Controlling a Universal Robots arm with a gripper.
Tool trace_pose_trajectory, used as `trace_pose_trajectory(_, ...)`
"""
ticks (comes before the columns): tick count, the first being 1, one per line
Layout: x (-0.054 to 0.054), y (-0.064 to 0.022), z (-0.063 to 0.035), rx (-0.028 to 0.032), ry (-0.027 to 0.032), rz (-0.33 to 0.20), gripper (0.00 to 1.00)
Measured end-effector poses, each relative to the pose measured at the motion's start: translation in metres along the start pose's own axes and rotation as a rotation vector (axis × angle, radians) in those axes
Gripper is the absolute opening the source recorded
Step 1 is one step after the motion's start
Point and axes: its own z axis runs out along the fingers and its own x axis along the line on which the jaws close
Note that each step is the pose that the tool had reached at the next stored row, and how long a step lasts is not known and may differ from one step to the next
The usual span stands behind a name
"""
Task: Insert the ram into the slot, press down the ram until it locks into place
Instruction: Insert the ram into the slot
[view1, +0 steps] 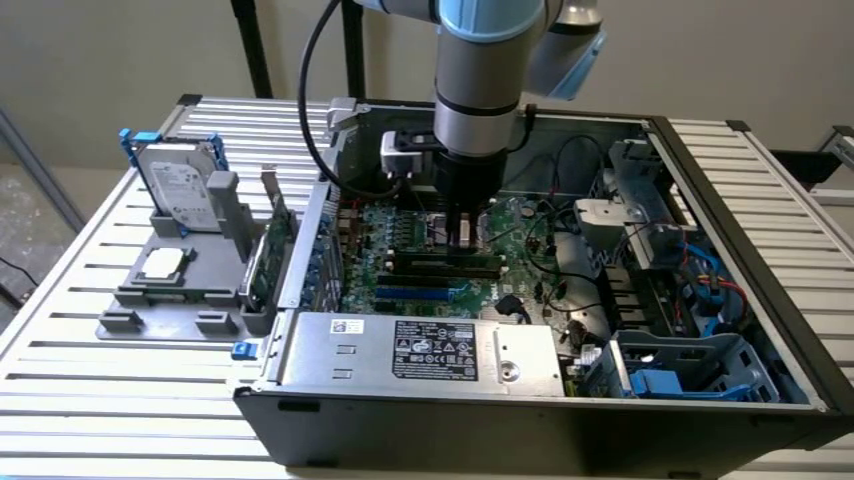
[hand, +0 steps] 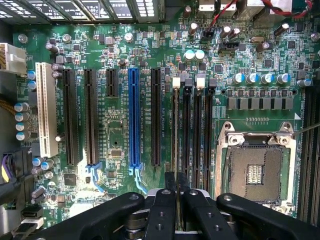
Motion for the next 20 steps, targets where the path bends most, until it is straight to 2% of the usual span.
trace_pose_trajectory(10,0.0,0.0013,-0.0001,-0.0007,0.0005,0.0,0.13)
trace_pose_trajectory(12,0.0,0.0013,0.0,-0.0003,0.0003,0.0,0.15)
trace_pose_trajectory(13,0.0,0.0013,-0.0001,-0.0002,0.0002,0.0,0.21)
trace_pose_trajectory(14,0.0,0.0013,-0.0006,-0.0002,0.0002,0.0,0.21)
trace_pose_trajectory(16,0.0,0.0012,-0.0045,-0.0002,0.0001,0.0,0.21)
trace_pose_trajectory(20,0.0,0.001,-0.0204,-0.0003,0.0001,0.0,0.21)
